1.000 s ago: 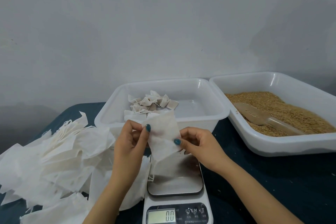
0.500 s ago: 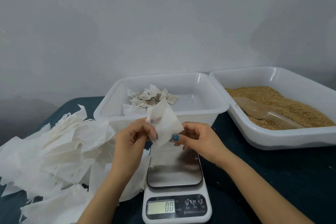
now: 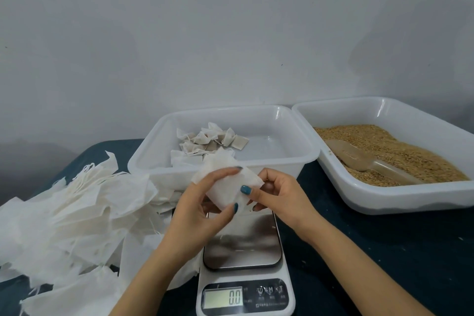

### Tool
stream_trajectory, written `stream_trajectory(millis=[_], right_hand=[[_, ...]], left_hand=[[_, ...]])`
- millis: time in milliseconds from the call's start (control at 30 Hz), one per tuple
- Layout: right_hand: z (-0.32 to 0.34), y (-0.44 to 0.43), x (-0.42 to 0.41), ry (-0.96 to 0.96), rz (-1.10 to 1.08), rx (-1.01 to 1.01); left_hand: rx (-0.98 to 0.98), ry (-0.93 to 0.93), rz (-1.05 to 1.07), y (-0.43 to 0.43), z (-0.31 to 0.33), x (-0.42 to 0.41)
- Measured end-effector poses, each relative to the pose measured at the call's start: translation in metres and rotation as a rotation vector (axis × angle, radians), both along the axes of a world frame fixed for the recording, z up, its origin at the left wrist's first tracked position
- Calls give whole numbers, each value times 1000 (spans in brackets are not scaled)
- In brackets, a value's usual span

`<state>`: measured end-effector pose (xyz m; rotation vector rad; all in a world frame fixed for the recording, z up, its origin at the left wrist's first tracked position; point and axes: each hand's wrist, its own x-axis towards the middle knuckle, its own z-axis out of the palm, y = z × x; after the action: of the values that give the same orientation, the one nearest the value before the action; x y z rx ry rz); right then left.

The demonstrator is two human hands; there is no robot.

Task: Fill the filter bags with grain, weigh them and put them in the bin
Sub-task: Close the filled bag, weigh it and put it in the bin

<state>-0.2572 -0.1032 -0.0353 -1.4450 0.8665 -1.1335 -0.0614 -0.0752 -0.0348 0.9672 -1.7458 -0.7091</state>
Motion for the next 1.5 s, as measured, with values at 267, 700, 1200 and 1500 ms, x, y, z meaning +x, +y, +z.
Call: stream_trajectory(millis=[267,700,1200,1500], right_hand=[[4,1,1,-6,-60,1],[1,1,0,19,0,101],[2,3,0,95,-86,-71],[-1,4,7,87,-138,-161]], left_hand=[[121,42,-1,-2,1,-2],[112,80,93,-7,-4,3],[39,-60,144,-6,-3,0],[60,35,153,-5,-3,1]])
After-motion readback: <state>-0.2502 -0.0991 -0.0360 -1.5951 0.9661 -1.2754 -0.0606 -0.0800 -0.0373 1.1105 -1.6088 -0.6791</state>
